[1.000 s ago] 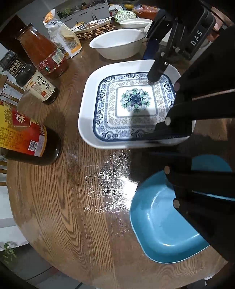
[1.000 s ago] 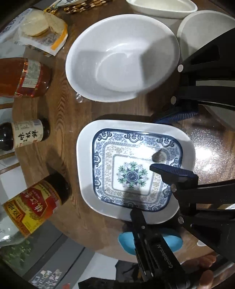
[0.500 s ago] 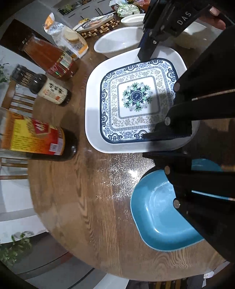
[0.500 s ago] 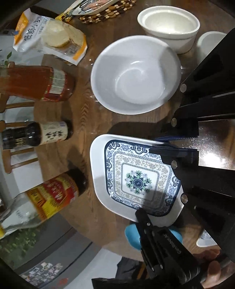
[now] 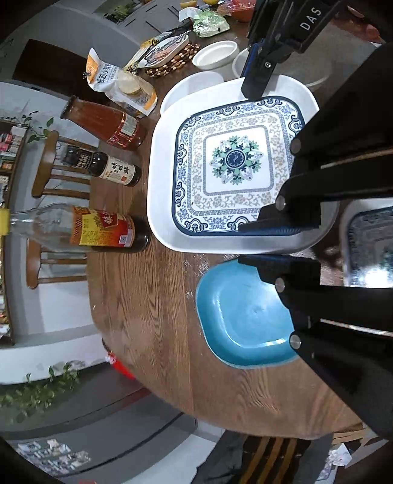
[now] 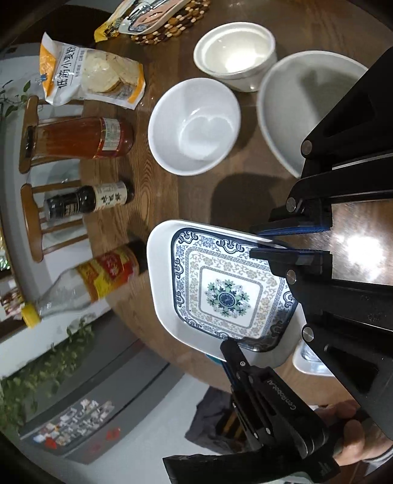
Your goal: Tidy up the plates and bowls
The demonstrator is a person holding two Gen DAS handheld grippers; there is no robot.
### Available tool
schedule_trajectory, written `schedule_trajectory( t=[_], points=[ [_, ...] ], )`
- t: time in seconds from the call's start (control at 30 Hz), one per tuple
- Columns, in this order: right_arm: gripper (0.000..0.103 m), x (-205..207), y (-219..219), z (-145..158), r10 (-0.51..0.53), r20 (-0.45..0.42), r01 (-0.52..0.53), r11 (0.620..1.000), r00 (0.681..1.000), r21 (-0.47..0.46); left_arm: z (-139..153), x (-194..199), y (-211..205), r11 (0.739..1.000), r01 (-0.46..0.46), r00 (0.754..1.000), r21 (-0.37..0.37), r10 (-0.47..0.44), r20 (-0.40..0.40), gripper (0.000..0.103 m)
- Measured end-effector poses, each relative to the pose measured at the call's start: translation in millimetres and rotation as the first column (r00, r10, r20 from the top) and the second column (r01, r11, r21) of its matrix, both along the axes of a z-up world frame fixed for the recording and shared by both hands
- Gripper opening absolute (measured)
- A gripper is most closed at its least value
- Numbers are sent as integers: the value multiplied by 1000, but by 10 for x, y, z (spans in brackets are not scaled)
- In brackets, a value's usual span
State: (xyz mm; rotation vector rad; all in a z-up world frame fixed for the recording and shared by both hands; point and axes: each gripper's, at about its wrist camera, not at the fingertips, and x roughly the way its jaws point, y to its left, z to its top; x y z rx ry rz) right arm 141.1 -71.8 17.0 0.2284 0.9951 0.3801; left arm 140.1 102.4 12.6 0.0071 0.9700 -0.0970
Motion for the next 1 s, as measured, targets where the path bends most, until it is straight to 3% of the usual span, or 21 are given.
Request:
schedule_trajectory(
  t=[0.47, 1.0],
  points=[
    [11, -628, 282, 0, 127, 18, -127, 992, 992, 25, 63, -762, 277, 991, -123, 991, 51, 121, 54, 10],
    [12, -1050, 688, -336, 237, -47, -235, 971, 970, 47, -238, -1275, 621, 973, -216, 976, 83, 217, 1, 11]
  ],
)
